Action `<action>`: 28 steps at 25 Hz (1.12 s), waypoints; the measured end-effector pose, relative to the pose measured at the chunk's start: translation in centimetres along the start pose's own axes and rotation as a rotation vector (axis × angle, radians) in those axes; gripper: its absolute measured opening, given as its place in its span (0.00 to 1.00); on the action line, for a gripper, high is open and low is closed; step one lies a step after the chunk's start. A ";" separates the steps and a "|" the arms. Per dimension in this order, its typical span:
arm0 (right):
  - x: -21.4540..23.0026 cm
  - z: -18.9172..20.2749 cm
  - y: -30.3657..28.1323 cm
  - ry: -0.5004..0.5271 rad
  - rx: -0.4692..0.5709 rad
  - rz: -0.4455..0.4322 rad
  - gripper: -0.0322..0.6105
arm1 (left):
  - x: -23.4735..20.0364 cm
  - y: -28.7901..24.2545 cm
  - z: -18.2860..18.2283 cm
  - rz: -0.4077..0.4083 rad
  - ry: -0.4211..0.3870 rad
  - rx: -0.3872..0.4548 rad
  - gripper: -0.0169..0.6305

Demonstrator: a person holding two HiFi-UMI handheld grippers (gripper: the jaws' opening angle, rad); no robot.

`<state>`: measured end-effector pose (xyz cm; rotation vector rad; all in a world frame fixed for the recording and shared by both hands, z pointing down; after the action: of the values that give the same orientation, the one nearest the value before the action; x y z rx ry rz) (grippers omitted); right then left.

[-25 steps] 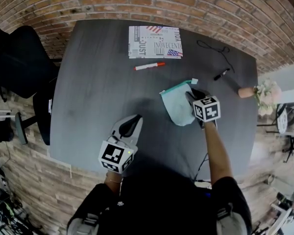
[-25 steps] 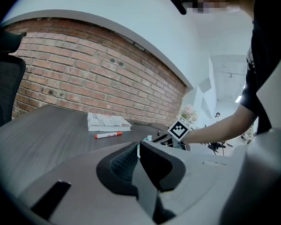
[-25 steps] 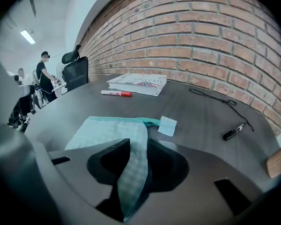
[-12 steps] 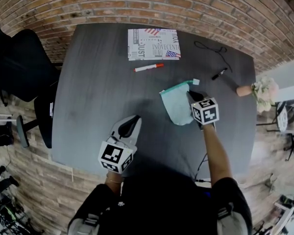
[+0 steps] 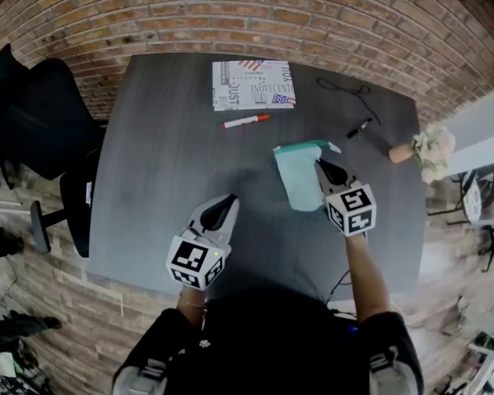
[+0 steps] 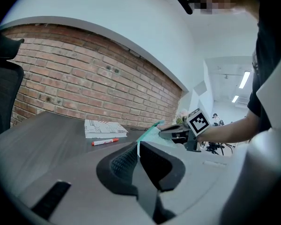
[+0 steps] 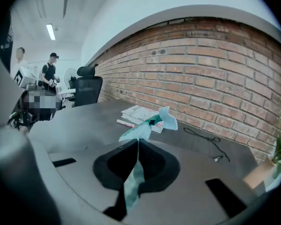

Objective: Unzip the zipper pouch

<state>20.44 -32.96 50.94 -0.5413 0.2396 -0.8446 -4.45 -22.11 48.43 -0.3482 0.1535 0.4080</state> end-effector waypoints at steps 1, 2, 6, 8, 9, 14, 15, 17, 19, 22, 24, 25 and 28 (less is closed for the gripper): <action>-0.4 -0.3 0.6 0.008 0.014 0.001 0.06 | 0.1 0.2 -0.1 0.002 0.001 -0.002 0.03; -0.8 -0.7 1.2 0.015 0.027 0.000 0.06 | 0.2 0.3 -0.2 0.002 0.002 -0.003 0.03; -2.3 -2.2 3.3 0.055 0.077 0.002 0.06 | 0.5 0.7 -0.7 -0.004 -0.008 0.023 0.03; -2.9 -2.6 4.2 0.069 0.103 0.003 0.06 | 0.8 0.8 -0.8 -0.001 -0.005 0.031 0.03; -3.1 -2.8 4.7 0.072 0.115 0.003 0.06 | 1.0 0.9 -0.9 0.001 -0.004 0.033 0.03; -4.9 -3.9 7.3 0.092 0.163 -0.014 0.06 | 1.9 1.2 -1.1 0.014 -0.002 0.040 0.03; -5.3 -4.2 7.9 0.096 0.175 -0.016 0.06 | 2.1 1.2 -1.1 0.019 -0.001 0.041 0.03; -6.1 -4.6 9.0 0.104 0.201 -0.021 0.06 | 2.6 1.3 -1.1 0.030 0.002 0.040 0.03; -6.9 -5.1 10.1 0.116 0.225 -0.029 0.06 | 3.1 1.3 -1.1 0.039 0.005 0.039 0.03; -8.0 -5.7 11.7 0.127 0.251 -0.039 0.06 | 4.0 1.2 -0.9 0.061 0.015 0.037 0.03; -8.7 -5.9 12.6 0.129 0.263 -0.048 0.06 | 4.6 1.2 -1.0 0.082 0.019 0.035 0.04; -9.0 -6.0 13.0 0.131 0.270 -0.052 0.06 | 5.0 1.2 -1.1 0.094 0.017 0.035 0.04; -10.0 -6.3 14.2 0.146 0.285 -0.059 0.06 | 6.0 1.1 -1.3 0.129 0.018 0.031 0.11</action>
<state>20.55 -19.97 37.83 -0.2215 0.2330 -0.9584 0.41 -19.54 45.58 -0.3128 0.2000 0.5300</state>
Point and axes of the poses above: the fingertips, and each gripper's own axes: y backward along the fingers, x to its right, z out of its underside, the point moved 5 cm from there along y, backward along the fingers, and after that the axes turned 13 degrees about -z, right-handed, at the moved point
